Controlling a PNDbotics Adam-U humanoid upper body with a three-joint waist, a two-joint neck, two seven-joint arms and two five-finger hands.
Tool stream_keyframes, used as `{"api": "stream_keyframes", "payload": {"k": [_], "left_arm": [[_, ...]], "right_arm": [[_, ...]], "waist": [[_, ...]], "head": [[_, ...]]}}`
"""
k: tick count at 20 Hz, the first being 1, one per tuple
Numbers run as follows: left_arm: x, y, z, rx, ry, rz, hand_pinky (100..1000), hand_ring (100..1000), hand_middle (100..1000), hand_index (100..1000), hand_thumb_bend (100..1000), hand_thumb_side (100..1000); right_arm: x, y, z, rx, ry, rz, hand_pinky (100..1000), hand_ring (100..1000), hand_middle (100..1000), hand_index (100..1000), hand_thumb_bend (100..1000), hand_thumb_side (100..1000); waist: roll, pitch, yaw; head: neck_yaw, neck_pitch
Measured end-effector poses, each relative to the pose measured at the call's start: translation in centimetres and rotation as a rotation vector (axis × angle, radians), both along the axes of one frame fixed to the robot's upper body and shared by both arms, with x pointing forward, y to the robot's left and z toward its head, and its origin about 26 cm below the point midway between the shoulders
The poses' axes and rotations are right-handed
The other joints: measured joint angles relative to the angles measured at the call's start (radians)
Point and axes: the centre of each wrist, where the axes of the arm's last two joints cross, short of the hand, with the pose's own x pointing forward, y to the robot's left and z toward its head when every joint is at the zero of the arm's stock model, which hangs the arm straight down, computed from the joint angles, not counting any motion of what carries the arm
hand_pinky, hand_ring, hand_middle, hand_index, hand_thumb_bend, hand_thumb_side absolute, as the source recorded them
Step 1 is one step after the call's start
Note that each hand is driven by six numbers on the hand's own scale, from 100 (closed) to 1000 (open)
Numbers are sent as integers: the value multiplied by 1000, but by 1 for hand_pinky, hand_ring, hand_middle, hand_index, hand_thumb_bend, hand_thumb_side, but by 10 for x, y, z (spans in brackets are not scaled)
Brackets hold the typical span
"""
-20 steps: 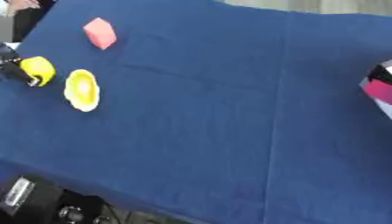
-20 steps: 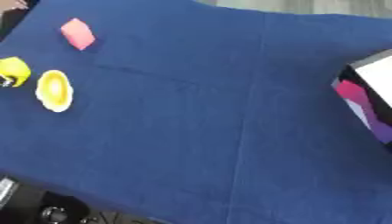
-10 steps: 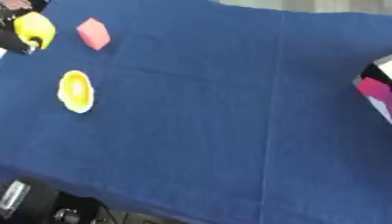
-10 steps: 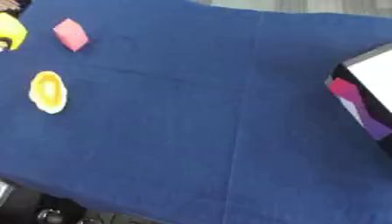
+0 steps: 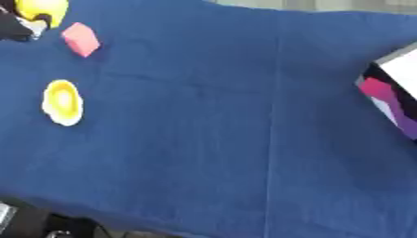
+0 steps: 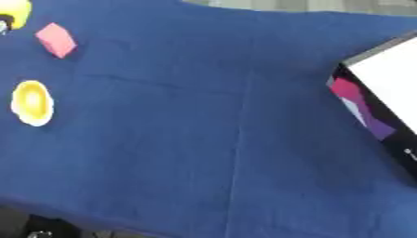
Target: Pick up the objects with one hand, pass them to the other hand, and then place them into the box on the other side of the table.
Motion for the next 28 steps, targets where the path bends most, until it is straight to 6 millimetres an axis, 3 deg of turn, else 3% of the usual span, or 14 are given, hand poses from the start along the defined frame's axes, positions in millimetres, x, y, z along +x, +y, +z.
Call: {"api": "stream_keyframes", "payload": {"k": [1,2,10,21,28], "left_arm": [[0,-6,-3,-8,-14,-31,657,612,524,530,135,292],[1,-12,-6,-17,-27,-62,654,609,521,529,132,296],[14,-49,-38,-138,-109,-256,644,594,512,525,109,326],[32,-82,-74,-223,-176,-401,639,589,506,520,100,342],[38,-98,-89,-242,-205,-467,635,585,499,519,100,345]], "right_arm": [[-1,8,4,-43,-3,15,874,919,830,923,576,386],[-3,16,8,-87,-8,29,874,916,832,920,499,392],[-19,87,28,-396,-75,153,869,886,827,898,546,359],[-31,163,6,-647,-129,263,875,892,837,892,559,353],[-32,193,-11,-717,-125,314,874,891,837,892,561,347]], "waist": [[-1,-1,-2],[-2,-3,-4],[-13,-15,-20],[-26,-17,-40],[-30,-17,-41]], "head": [[-4,-1],[-6,-1],[-13,-2],[-12,-1],[-14,-5]]}}
